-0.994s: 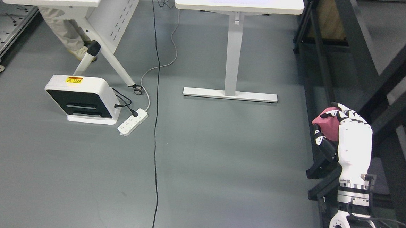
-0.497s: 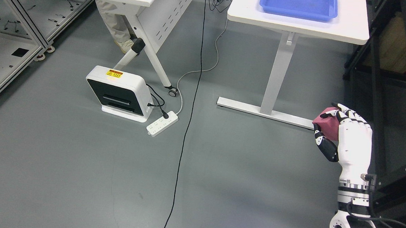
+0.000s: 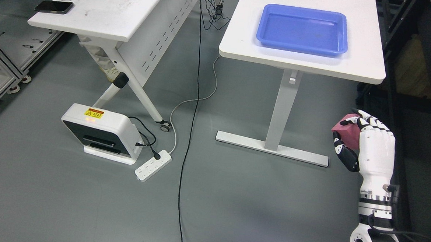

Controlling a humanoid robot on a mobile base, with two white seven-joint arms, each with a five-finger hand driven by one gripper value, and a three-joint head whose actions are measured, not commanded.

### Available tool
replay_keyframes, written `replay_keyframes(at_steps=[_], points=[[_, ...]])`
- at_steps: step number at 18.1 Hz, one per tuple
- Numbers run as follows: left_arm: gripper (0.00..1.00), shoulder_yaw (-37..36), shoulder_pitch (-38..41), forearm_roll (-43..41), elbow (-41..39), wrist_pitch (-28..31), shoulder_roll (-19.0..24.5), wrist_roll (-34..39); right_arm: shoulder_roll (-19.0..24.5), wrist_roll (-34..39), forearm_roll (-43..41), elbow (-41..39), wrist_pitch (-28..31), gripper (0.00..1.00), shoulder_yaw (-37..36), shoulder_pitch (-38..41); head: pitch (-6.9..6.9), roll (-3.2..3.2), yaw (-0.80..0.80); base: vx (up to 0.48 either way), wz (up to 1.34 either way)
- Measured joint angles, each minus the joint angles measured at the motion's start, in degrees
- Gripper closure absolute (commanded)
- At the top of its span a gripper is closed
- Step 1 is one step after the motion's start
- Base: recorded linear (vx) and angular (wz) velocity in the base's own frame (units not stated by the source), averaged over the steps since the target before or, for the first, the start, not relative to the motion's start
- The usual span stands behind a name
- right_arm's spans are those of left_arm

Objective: Pick pink block from left shelf to tray
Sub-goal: 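Turn and drive to the white table holding the cube in the right hand, then lower the right hand with the cube into the blue tray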

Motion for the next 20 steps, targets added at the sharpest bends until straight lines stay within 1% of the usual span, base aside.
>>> replay_keyframes(at_steps=[11, 16, 20], points=[[0.0, 0.0, 0.02, 0.0, 0.0, 0.01, 0.0, 0.0, 0.0, 0.13, 0.0, 0.0, 0.0, 0.99, 0.01, 0.0, 0.01, 0.0, 0.0, 0.433, 0.08], [0.0, 0.0, 0.01, 0.0, 0.0, 0.01, 0.0, 0.0, -0.03, 0.11, -0.01, 0.0, 0.0, 0.99, 0.04, 0.01, 0.01, 0.0, 0.0, 0.315, 0.01], [0.0, 0.0, 0.02, 0.0, 0.0, 0.01, 0.0, 0.0, -0.04, -0.06, -0.02, 0.0, -0.52, 0.99, 0.23, 0.01, 0.01, 0.0, 0.0, 0.206, 0.05]])
